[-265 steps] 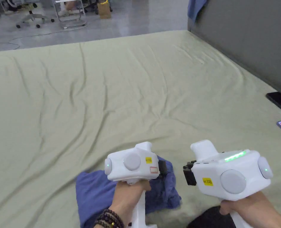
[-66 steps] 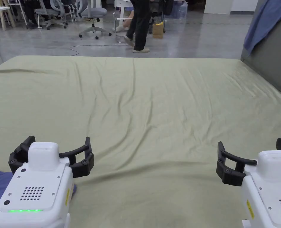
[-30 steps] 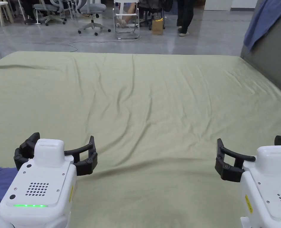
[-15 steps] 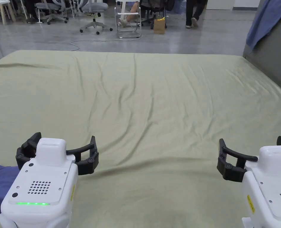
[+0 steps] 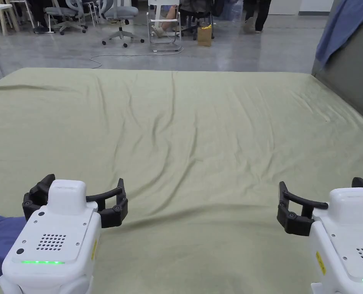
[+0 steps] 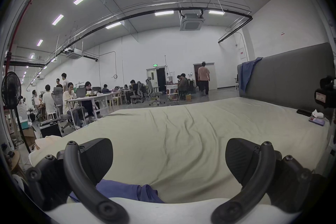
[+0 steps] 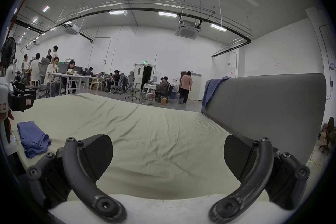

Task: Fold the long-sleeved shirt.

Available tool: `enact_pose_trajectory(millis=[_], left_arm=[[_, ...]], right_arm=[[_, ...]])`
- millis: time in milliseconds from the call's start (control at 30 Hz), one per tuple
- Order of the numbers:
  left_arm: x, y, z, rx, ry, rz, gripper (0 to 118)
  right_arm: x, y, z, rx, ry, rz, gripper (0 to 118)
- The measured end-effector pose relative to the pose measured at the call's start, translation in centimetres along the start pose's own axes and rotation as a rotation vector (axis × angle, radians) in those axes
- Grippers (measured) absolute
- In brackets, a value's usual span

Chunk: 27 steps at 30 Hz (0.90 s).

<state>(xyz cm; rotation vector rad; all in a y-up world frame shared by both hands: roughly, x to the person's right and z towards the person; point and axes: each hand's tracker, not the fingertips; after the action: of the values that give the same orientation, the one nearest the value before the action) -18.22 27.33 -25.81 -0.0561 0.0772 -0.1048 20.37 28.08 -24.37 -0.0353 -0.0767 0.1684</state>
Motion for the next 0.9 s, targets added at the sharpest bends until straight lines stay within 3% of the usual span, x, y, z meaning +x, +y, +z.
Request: enact_pose_trajectory(millis=[900], left_arm=[[0.23,0.00,0.05,0.012,0.000,-0.007,118]], right_arm=[[-0.10,0.08,-0.14,-0.010,0.015,-0.013,118]])
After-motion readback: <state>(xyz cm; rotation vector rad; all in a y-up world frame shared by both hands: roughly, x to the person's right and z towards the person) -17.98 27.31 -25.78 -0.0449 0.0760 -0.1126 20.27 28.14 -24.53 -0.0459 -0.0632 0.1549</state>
